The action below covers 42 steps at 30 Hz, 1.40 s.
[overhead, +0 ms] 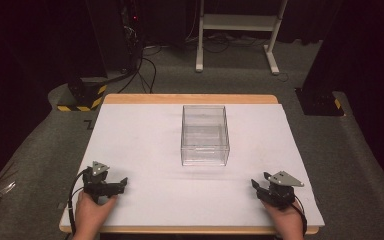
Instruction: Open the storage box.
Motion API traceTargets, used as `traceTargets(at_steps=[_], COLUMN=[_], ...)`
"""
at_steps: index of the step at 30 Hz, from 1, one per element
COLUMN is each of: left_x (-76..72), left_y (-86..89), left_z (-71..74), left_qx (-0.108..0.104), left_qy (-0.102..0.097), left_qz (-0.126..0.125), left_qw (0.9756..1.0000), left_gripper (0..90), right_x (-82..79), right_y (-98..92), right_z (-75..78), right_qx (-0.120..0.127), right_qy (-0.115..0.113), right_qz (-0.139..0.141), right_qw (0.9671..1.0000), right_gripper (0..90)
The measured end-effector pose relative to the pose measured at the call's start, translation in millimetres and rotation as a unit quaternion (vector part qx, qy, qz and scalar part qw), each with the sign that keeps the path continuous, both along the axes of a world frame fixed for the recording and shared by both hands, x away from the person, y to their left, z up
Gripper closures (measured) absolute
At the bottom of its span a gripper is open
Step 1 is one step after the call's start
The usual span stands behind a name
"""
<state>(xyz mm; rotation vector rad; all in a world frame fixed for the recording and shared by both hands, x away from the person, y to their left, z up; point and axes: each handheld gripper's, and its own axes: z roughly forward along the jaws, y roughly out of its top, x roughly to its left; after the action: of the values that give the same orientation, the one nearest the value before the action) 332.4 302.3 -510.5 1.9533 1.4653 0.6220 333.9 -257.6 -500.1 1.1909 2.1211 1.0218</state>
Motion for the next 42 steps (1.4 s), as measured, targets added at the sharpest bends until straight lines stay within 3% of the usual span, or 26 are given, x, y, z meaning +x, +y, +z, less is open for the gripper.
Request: traceTargets(at_steps=[15,22,30,42], left_x=[-0.2,-0.3,-0.3,-0.2], left_y=[-0.2,-0.2,-0.1,0.1], left_z=[-0.1,-0.1,-0.1,-0.1], left_qx=[-0.001,-0.001,0.000,0.001], left_qy=[0.000,-0.001,-0.002,-0.001], left_qz=[0.001,0.001,0.000,0.000], left_qw=[1.0000,1.0000,1.0000,1.0000], left_gripper=[1.1,1.1,1.1,1.1], right_x=[0.6,-2.6,-4.1,-1.4], right_y=[-1.5,0.3,12.3,30.8], right_z=[0.3,1.6,18.1,28.0], right_qx=[0.007,-0.005,0.018,0.035], right_qy=[0.002,-0.017,-0.036,-0.043], right_qz=[-0.003,-0.009,-0.002,0.016], right_qw=[1.0000,0.9998,0.9992,0.9983], right_gripper=[42.4,43.0,44.3,51.5])
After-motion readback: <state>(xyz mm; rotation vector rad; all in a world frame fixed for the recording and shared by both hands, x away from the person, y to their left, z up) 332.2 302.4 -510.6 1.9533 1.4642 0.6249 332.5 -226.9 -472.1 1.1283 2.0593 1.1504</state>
